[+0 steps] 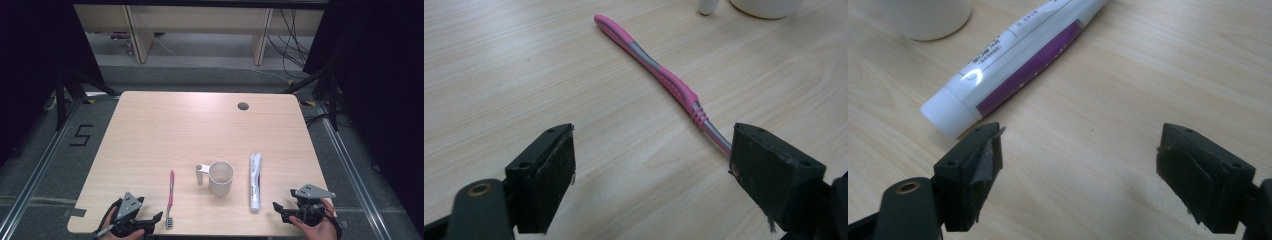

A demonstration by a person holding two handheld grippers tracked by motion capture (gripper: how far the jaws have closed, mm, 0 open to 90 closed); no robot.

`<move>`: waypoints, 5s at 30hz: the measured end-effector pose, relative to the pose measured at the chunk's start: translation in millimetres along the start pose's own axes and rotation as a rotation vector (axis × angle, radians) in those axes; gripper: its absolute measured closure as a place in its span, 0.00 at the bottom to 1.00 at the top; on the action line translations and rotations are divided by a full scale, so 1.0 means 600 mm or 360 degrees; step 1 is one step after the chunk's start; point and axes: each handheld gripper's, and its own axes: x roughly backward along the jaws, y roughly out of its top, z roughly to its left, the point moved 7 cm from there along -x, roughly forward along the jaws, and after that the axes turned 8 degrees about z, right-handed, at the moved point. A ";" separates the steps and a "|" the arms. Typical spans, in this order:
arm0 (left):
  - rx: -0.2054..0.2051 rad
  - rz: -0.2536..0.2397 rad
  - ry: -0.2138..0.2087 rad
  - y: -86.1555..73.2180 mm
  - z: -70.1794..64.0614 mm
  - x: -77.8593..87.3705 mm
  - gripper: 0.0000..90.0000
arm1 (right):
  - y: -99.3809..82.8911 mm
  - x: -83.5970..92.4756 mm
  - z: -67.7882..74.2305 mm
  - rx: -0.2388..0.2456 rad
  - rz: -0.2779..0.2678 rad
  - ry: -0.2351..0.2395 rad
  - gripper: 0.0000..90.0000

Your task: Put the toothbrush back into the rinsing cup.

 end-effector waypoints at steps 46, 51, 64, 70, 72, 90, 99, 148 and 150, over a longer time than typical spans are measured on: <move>-0.0332 -0.0086 -0.0059 0.096 0.009 -0.036 0.62 | 0.003 0.000 -0.005 -0.0022 -0.0031 0.0018 0.24; -0.0411 -0.0064 -0.0062 0.110 0.008 -0.055 0.80 | 0.002 -0.001 -0.004 -0.0021 -0.0022 0.0026 0.25; -0.0540 0.0014 -0.0046 0.134 0.008 -0.104 0.99 | 0.000 -0.002 -0.006 -0.0003 -0.0018 0.0026 0.25; -0.0538 0.0033 -0.0039 0.139 0.014 -0.116 0.99 | 0.000 -0.002 -0.005 -0.0005 -0.0016 0.0026 0.26; -0.0517 0.0031 -0.0036 0.141 0.018 -0.121 0.99 | 0.001 -0.003 -0.005 -0.0006 -0.0022 0.0029 0.26; -0.0464 0.0107 -0.0005 0.118 0.076 -0.113 0.99 | 0.001 -0.003 -0.004 0.0001 -0.0015 0.0037 0.26; -0.0423 0.0133 0.0022 0.094 0.104 -0.088 0.99 | 0.000 -0.003 -0.004 0.0001 -0.0008 0.0031 0.26; -0.0420 0.0269 -0.0031 -0.008 0.066 0.040 0.90 | 0.004 -0.006 0.004 -0.0027 0.0006 0.0059 0.26; -0.0401 0.0305 -0.0052 0.000 0.062 0.042 0.85 | 0.003 -0.006 0.004 -0.0030 0.0009 0.0058 0.26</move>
